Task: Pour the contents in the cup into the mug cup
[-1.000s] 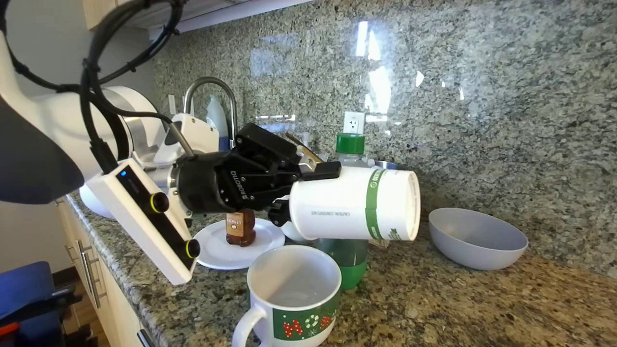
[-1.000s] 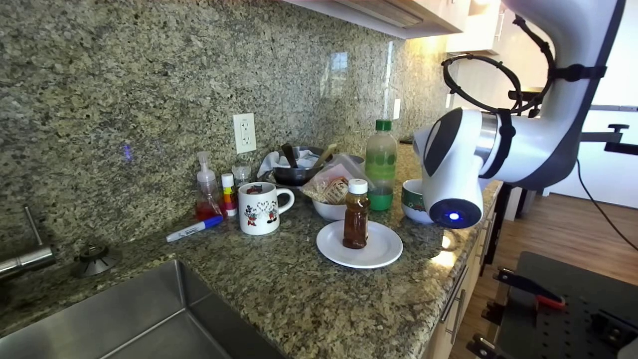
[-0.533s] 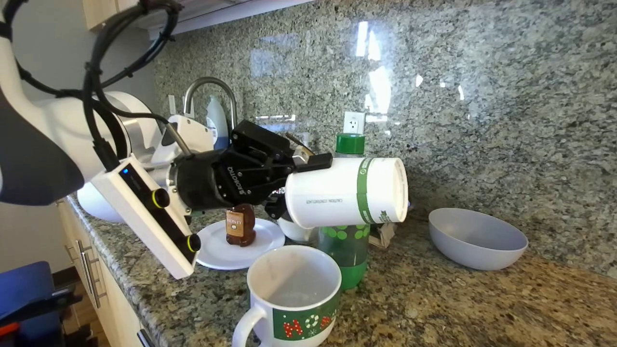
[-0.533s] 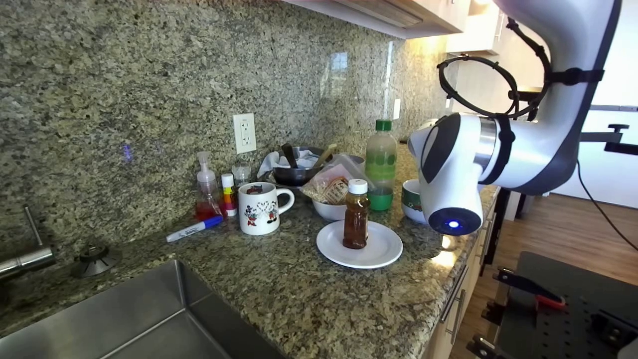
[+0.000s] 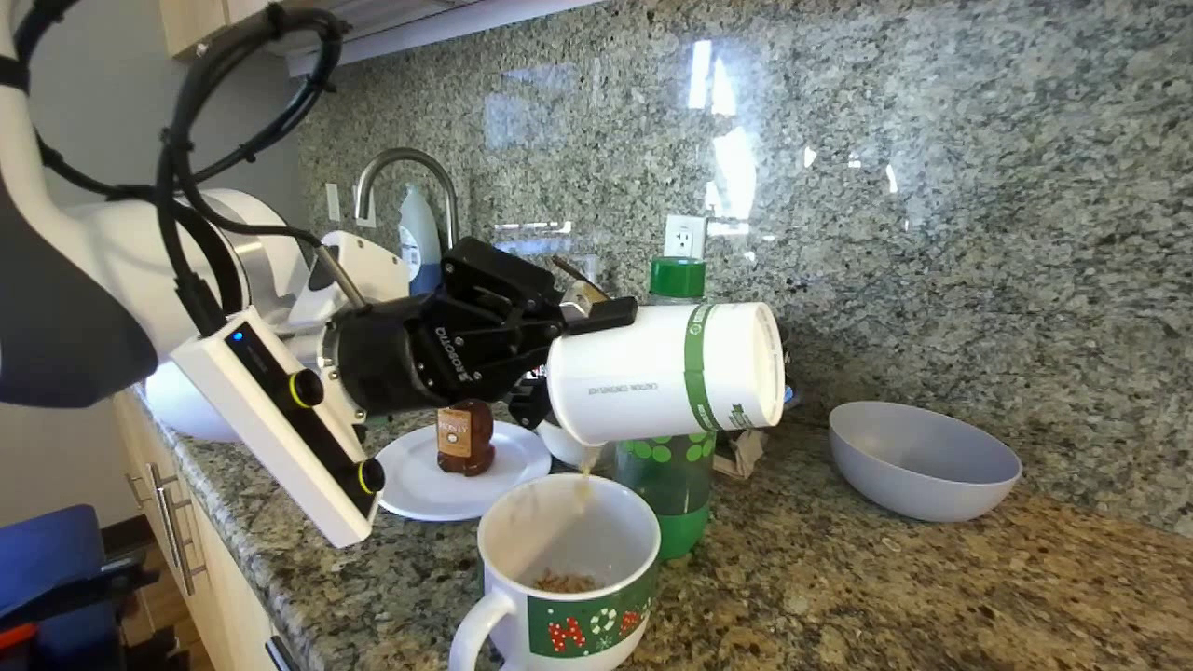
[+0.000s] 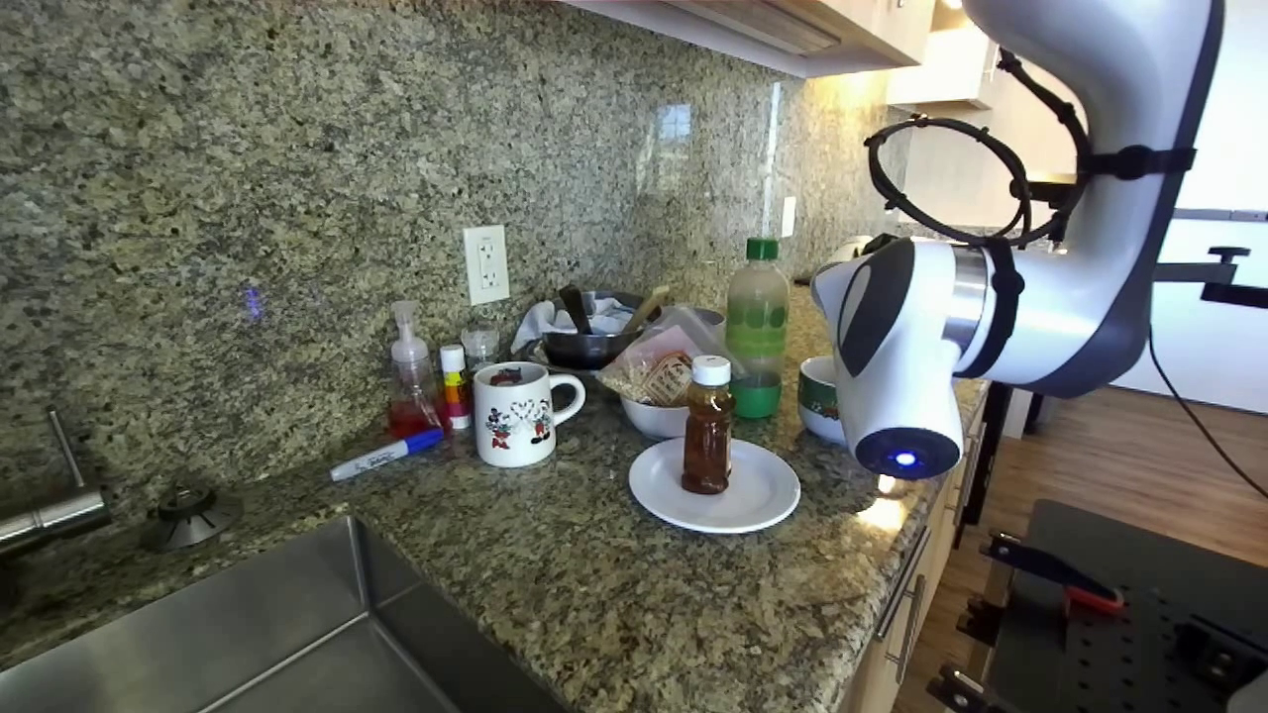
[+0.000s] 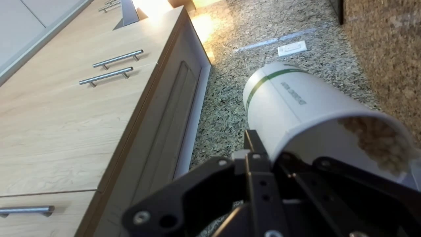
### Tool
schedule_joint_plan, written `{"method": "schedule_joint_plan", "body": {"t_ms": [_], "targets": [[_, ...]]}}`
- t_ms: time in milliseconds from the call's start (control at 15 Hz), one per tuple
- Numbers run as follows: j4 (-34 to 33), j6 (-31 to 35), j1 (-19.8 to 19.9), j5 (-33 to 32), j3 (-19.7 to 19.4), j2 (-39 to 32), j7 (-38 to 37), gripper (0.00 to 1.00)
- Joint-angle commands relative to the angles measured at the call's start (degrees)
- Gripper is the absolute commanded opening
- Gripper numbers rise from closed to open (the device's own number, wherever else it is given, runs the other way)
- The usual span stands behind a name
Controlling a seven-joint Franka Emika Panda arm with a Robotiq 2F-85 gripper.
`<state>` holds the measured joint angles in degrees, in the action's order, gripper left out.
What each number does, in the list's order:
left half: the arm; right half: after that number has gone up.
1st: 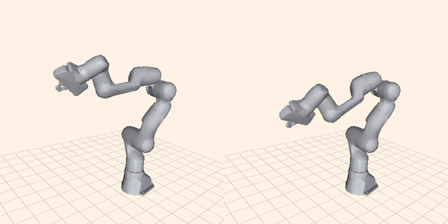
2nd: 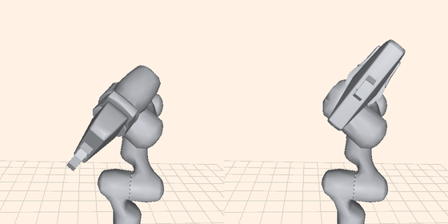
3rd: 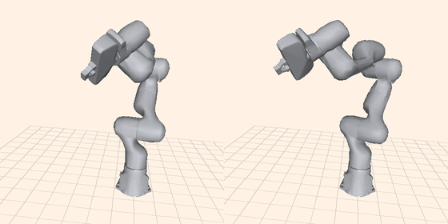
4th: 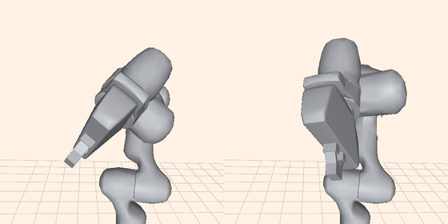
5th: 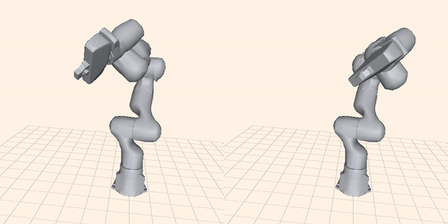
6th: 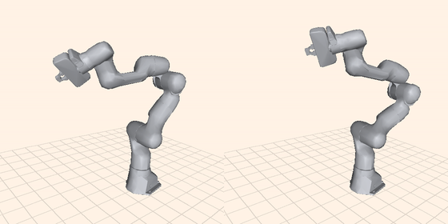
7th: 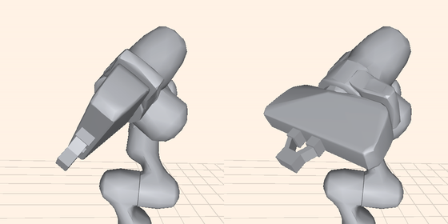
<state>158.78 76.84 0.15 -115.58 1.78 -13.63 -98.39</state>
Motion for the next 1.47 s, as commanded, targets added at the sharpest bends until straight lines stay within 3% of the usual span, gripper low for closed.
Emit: {"method": "schedule_joint_plan", "body": {"t_ms": [0,800,1067,1400], "targets": [[0.46,-2.92,0.16,-1.78,0.07,-1.12,-1.16,0.03],[0.69,-2.74,1.05,-0.21,0.17,-0.19,-1.30,0.03],[0.15,0.13,2.94,2.68,-0.60,3.52,-1.80,0.03],[-3.31,8.94,5.06,9.94,-1.96,10.24,-0.07,0.03]]}}
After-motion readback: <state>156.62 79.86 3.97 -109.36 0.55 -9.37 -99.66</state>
